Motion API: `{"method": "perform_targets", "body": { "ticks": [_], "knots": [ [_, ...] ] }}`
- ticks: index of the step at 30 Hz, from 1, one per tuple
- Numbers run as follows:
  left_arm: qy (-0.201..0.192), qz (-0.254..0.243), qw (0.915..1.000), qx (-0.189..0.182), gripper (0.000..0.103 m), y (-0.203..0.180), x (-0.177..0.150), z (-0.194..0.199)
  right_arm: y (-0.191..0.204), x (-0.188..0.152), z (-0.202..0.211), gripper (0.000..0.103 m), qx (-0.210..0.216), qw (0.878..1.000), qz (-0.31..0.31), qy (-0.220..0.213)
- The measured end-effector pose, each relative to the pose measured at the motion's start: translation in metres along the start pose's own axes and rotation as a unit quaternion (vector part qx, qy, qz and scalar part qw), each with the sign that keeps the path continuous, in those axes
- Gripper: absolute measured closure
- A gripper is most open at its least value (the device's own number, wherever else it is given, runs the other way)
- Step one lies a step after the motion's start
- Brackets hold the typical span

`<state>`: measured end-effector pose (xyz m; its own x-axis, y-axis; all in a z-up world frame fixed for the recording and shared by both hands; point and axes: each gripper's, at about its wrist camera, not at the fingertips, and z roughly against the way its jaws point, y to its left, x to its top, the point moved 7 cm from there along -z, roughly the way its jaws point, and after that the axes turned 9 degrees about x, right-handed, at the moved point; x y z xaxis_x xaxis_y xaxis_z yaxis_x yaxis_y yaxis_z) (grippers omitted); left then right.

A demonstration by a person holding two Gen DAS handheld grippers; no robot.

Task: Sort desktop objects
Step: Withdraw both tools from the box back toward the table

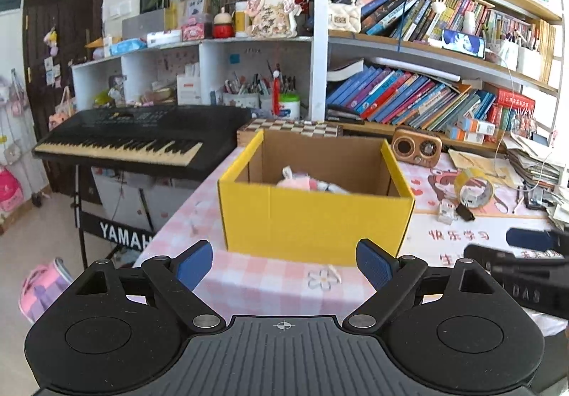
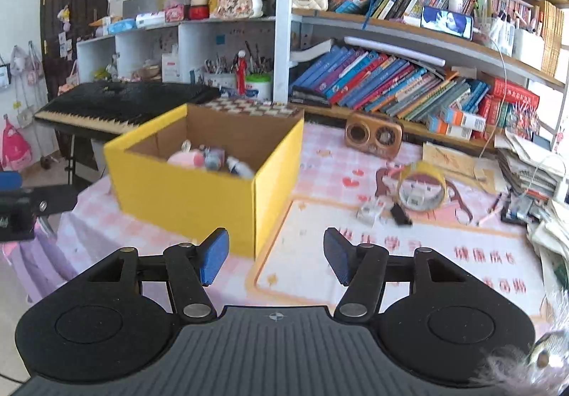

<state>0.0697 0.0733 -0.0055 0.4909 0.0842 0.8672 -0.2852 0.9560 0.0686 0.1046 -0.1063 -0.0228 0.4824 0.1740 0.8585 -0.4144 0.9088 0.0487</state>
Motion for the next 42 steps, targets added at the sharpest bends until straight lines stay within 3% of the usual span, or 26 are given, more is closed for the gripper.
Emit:
{"method": "perform_targets", "body": {
  "ticks": [6, 15, 42],
  "knots": [
    [0.01, -0.002, 0.9999, -0.008, 0.013, 0.0, -0.013, 0.006, 0.012, -0.025, 0.009, 0.046, 0.005, 1.0, 0.002, 0.022],
    [0.024, -0.013, 0.9993, -0.026, 0.013, -0.007, -0.028, 0.012, 0.015, -0.033, 0.018, 0.044, -0.001, 1.0, -0.004, 0.024],
    [0.06, -0.056, 0.9913, -0.102, 0.013, -0.057, -0.046, 0.007, -0.017, -0.06, 0.033, 0.04, -0.056, 0.996, -0.047, 0.052]
  ]
}}
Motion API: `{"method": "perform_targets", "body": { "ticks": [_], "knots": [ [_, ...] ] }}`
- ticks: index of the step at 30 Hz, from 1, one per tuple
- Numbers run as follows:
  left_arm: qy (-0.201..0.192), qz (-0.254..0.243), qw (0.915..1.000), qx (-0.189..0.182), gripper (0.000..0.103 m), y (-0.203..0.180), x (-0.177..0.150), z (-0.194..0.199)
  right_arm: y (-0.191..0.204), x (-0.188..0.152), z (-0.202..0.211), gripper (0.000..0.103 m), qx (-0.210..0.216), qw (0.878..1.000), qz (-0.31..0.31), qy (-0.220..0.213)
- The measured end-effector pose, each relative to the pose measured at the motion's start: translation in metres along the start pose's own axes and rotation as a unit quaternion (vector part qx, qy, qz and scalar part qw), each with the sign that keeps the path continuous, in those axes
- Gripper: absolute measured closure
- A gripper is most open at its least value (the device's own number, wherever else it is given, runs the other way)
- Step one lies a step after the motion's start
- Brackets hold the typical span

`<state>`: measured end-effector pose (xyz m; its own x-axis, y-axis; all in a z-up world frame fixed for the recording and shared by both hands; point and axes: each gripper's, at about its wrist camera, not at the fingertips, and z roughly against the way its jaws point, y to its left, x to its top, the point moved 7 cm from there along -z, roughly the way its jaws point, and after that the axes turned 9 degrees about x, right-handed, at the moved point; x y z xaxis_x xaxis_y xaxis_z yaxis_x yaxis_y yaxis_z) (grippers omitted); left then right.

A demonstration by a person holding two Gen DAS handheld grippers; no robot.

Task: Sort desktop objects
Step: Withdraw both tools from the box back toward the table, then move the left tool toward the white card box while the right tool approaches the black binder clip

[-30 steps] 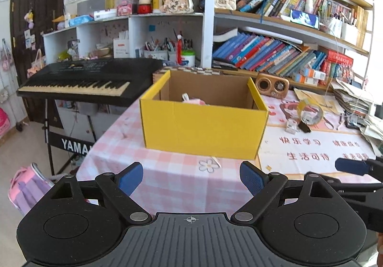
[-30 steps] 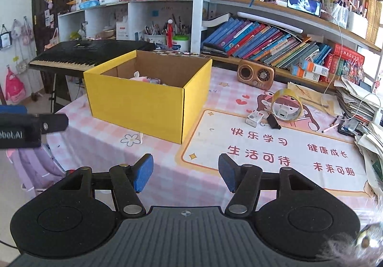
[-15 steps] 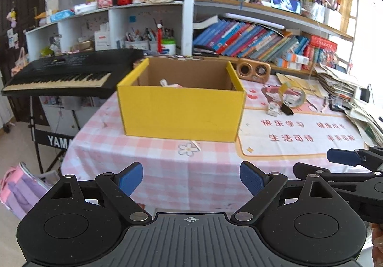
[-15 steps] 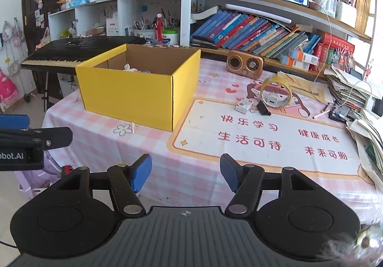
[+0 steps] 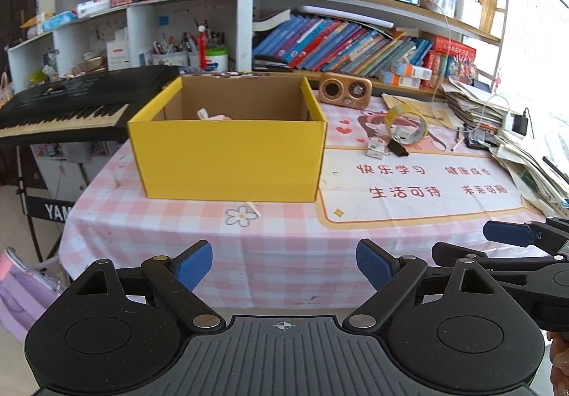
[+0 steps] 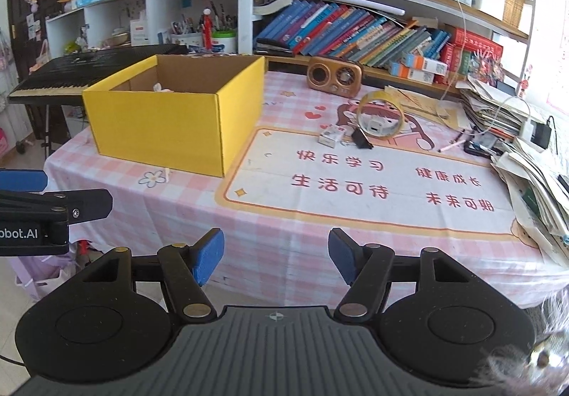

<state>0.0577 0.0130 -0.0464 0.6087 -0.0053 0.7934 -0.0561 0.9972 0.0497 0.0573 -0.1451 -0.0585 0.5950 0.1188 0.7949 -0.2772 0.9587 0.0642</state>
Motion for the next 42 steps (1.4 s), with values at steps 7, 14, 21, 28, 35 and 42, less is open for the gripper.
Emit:
{"method": "perform_targets", "body": {
  "ticks": [7, 14, 21, 28, 35, 42],
  "knots": [
    [0.006, -0.014, 0.9997, -0.02, 0.013, -0.015, 0.003, -0.008, -0.015, -0.003, -0.001, 0.039, -0.015, 1.0, -0.014, 0.006],
    [0.012, -0.026, 0.9989, -0.037, 0.013, -0.035, 0.009, -0.02, -0.035, -0.003, -0.003, 0.039, -0.027, 0.999, -0.027, 0.011],
    [0.021, -0.037, 0.9977, -0.052, 0.013, -0.06, 0.016, -0.034, -0.062, -0.003, -0.008, 0.039, -0.041, 0.998, -0.042, 0.021],
    [0.031, -0.049, 0.996, -0.068, 0.013, -0.091, 0.023, -0.053, -0.095, -0.001, -0.017, 0.039, -0.051, 0.997, -0.054, 0.032],
    [0.044, -0.053, 0.9951, -0.071, 0.013, -0.118, 0.03, -0.072, -0.128, 0.005, -0.032, 0.039, -0.051, 0.996, -0.06, 0.046],
    [0.054, -0.052, 0.9947, -0.07, 0.013, -0.143, 0.038, -0.092, -0.158, 0.011, -0.05, 0.039, -0.043, 0.995, -0.06, 0.06]
  ]
}}
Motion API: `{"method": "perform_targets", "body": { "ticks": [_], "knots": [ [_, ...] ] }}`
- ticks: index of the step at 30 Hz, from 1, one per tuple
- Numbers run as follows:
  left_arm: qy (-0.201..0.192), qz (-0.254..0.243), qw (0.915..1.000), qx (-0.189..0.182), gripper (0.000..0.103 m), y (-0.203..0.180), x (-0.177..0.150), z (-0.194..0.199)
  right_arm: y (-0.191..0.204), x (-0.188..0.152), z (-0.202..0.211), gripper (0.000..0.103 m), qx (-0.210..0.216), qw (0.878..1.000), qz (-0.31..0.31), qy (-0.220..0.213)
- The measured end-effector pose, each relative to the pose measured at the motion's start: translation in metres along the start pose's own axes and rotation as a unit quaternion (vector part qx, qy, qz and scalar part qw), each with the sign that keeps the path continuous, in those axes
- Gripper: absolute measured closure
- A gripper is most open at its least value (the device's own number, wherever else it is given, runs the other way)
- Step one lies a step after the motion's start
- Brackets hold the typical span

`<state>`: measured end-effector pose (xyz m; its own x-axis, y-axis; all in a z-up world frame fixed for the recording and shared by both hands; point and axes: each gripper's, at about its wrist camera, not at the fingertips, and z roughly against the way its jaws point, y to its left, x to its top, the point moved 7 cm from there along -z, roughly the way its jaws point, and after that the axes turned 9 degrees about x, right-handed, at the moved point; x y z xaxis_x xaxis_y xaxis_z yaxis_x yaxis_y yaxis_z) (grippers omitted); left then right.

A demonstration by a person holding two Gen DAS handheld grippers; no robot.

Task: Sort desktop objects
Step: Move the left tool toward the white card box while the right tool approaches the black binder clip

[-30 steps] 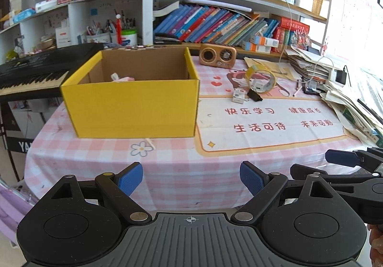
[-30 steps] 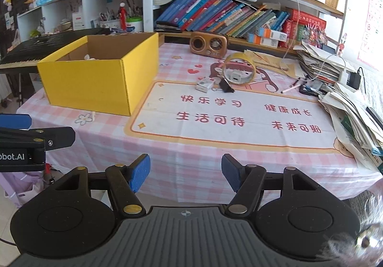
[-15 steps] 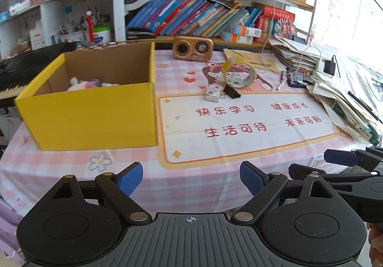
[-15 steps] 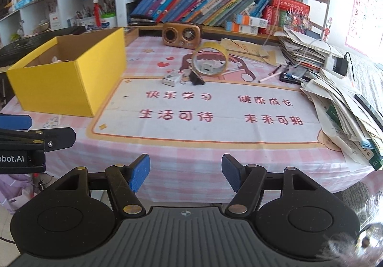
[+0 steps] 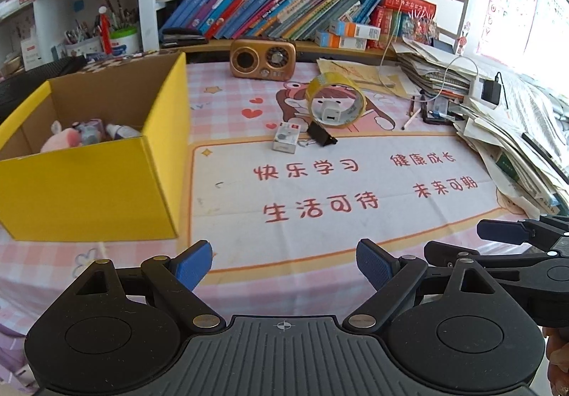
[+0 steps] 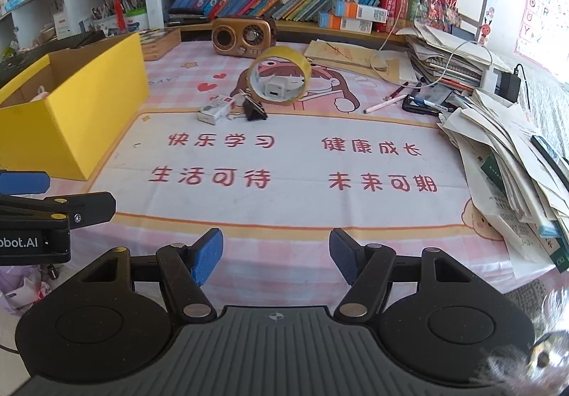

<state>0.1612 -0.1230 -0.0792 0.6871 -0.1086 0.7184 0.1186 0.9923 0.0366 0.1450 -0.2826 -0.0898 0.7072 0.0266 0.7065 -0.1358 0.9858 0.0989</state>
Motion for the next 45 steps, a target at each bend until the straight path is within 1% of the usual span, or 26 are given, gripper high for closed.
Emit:
{"method": "perform_targets", "body": {
  "ticks": [8, 19, 30, 36, 41, 43, 45],
  "knots": [
    [0.001, 0.004, 0.9999, 0.012, 0.013, -0.018, 0.016, -0.015, -0.027, 0.014, -0.016, 0.039, 0.015, 1.0, 0.001, 0.007],
    [0.004, 0.018, 0.9992, 0.035, 0.013, -0.029, 0.034, -0.029, -0.048, 0.032, -0.035, 0.039, 0.042, 0.999, 0.01, 0.009],
    [0.003, 0.038, 0.998, 0.05, 0.013, -0.031, 0.052, -0.051, -0.056, 0.051, -0.063, 0.04, 0.067, 0.997, 0.027, 0.007],
    [0.006, 0.049, 0.9968, 0.063, 0.013, -0.027, 0.064, -0.068, -0.061, 0.066, -0.087, 0.042, 0.08, 0.996, 0.04, 0.004],
    [0.01, 0.053, 0.9962, 0.068, 0.014, -0.027, 0.075, -0.085, -0.061, 0.079, -0.107, 0.044, 0.1, 0.993, 0.059, 0.004],
    [0.013, 0.056, 0.996, 0.068, 0.02, -0.028, 0.078, -0.092, -0.06, 0.085, -0.116, 0.046, 0.107, 0.992, 0.067, 0.005],
    [0.018, 0.057, 0.9958, 0.069, 0.021, -0.03, 0.081, -0.102, -0.058, 0.09, -0.124, 0.048, 0.118, 0.99, 0.074, 0.005]
  ]
}}
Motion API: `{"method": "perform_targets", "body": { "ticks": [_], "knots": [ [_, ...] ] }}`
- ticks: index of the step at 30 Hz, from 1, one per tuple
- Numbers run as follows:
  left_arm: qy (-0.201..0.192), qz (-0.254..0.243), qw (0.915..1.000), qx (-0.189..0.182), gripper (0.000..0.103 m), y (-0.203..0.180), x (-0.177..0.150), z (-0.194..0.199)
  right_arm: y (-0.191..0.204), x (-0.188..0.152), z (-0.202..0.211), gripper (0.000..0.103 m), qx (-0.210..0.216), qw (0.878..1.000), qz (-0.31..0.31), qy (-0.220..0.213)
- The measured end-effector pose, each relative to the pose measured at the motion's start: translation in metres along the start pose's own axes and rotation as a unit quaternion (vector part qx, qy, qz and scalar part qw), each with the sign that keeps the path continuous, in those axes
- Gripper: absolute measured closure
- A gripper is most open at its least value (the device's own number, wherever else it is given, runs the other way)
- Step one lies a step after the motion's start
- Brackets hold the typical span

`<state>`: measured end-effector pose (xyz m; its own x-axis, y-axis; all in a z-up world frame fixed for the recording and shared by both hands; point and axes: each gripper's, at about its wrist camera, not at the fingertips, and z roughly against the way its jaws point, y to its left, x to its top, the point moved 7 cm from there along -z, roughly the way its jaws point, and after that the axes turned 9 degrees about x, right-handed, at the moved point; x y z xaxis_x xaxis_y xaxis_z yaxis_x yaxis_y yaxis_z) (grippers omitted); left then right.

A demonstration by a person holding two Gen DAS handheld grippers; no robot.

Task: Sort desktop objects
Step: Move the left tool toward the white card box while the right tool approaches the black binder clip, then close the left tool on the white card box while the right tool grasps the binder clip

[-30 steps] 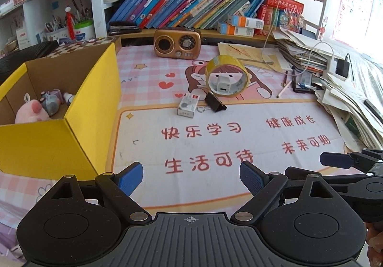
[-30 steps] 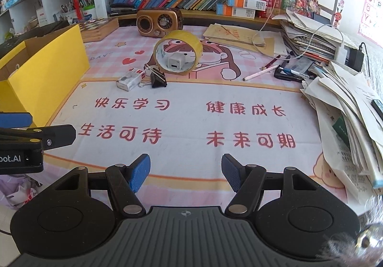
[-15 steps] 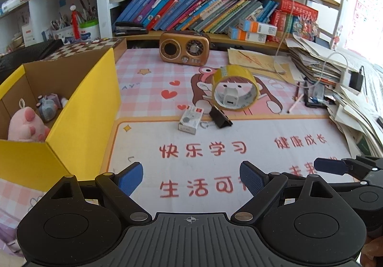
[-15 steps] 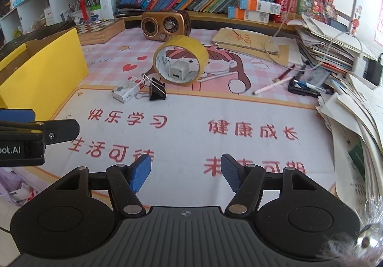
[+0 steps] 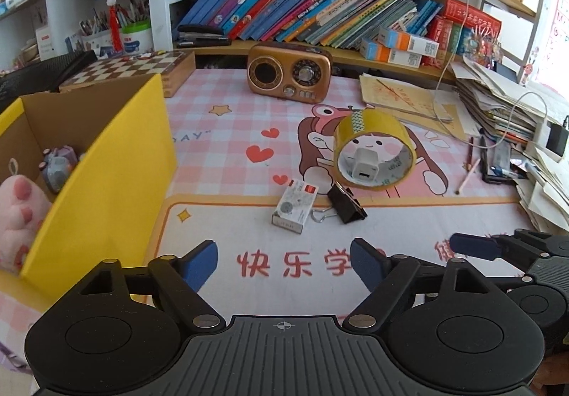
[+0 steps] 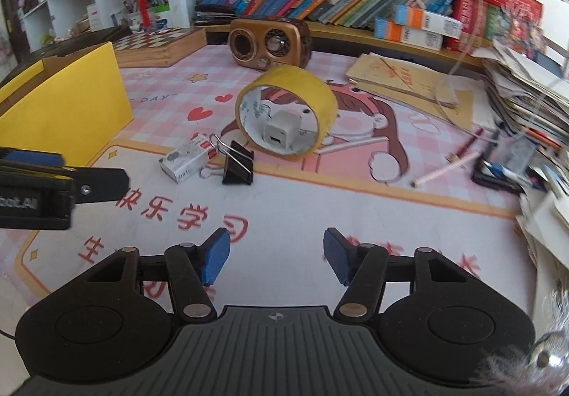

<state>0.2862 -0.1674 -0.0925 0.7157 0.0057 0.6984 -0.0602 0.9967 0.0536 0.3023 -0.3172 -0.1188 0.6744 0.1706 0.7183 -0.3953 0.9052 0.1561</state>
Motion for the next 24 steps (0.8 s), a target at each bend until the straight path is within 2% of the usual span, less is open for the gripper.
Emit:
{"method": "perform_targets", "body": {
  "ticks": [5, 8, 13, 20, 24],
  "knots": [
    [0.01, -0.009, 0.9999, 0.008, 0.031, -0.006, 0.009, -0.023, -0.002, 0.01, -0.017, 0.05, 0.02, 1.0, 0.015, 0.004],
    [0.024, -0.025, 0.9994, 0.011, 0.042, -0.01, 0.013, -0.04, -0.004, 0.015, -0.024, 0.05, 0.03, 0.999, 0.022, 0.007],
    [0.039, -0.04, 0.9983, 0.014, 0.048, -0.016, 0.019, -0.063, -0.007, 0.022, -0.034, 0.05, 0.048, 0.998, 0.026, 0.014],
    [0.061, -0.049, 0.9969, 0.005, 0.049, -0.023, 0.024, -0.088, -0.006, 0.027, -0.044, 0.05, 0.064, 0.997, 0.037, 0.018],
    [0.06, -0.052, 0.9968, 0.001, 0.061, -0.025, 0.027, -0.095, -0.005, 0.029, -0.048, 0.05, 0.069, 0.996, 0.042, 0.02]
  ]
}}
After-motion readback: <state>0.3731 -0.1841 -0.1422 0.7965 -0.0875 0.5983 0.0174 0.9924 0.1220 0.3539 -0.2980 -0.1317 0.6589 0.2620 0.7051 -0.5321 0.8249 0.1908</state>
